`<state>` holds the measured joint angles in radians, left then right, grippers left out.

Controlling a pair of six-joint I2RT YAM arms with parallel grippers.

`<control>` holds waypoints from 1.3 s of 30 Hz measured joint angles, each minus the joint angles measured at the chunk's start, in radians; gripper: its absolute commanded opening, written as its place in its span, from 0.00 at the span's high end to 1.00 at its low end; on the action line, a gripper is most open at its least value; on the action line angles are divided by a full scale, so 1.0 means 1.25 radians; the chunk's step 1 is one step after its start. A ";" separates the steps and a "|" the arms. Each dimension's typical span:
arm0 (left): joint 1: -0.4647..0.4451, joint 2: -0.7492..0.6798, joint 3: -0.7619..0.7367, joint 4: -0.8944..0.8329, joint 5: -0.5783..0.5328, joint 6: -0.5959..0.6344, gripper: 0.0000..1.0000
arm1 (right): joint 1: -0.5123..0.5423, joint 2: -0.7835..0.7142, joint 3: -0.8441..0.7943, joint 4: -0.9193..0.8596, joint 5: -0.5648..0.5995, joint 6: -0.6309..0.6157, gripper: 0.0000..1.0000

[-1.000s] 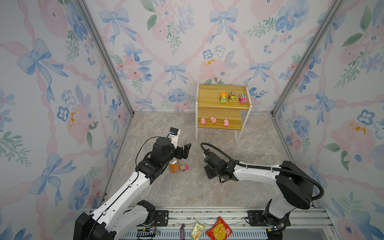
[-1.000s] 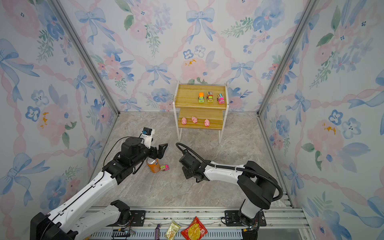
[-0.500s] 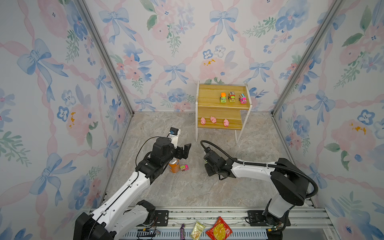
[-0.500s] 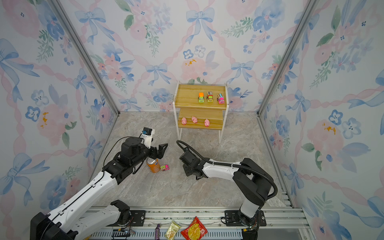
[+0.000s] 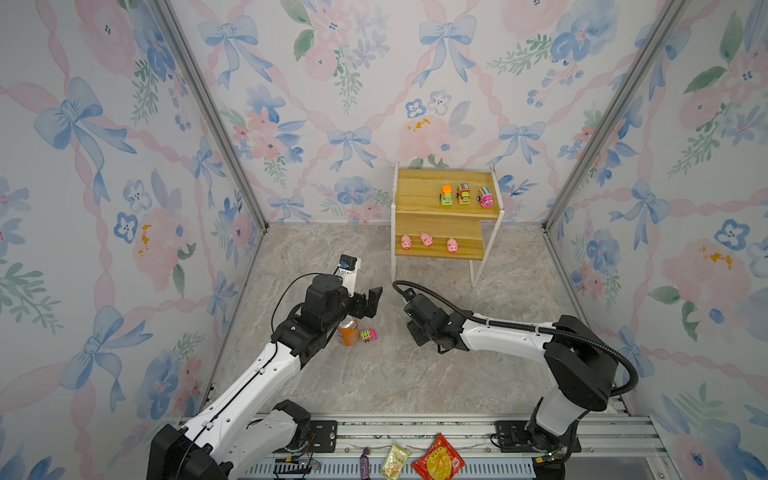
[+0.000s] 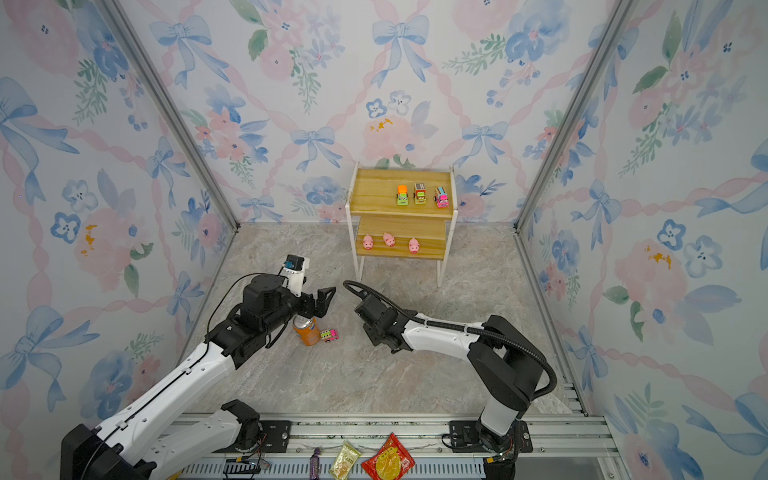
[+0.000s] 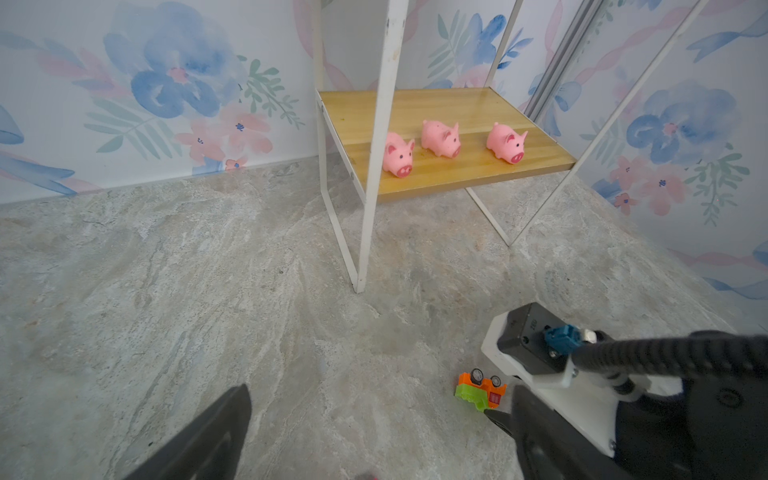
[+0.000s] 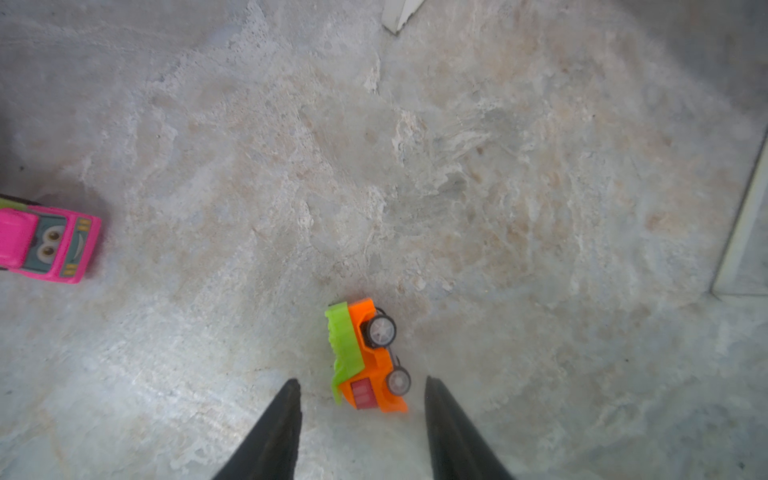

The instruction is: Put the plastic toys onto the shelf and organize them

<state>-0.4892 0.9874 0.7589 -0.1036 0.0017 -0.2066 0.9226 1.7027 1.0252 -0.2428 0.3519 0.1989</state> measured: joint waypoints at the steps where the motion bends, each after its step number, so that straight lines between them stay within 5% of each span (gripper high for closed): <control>1: 0.000 0.001 0.000 0.000 0.002 0.000 0.02 | -0.005 0.002 0.005 -0.001 -0.002 -0.012 0.47; 18: 0.000 0.004 0.000 0.000 0.005 0.000 0.02 | -0.052 0.076 0.035 0.000 -0.082 -0.080 0.47; 39: 0.002 0.014 0.000 0.000 0.005 0.000 0.02 | -0.108 0.099 0.049 0.028 -0.164 -0.049 0.67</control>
<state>-0.4873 1.0046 0.7593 -0.1032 0.0086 -0.2070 0.7876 1.8267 1.0863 -0.2077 0.1471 0.1375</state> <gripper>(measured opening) 0.979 0.337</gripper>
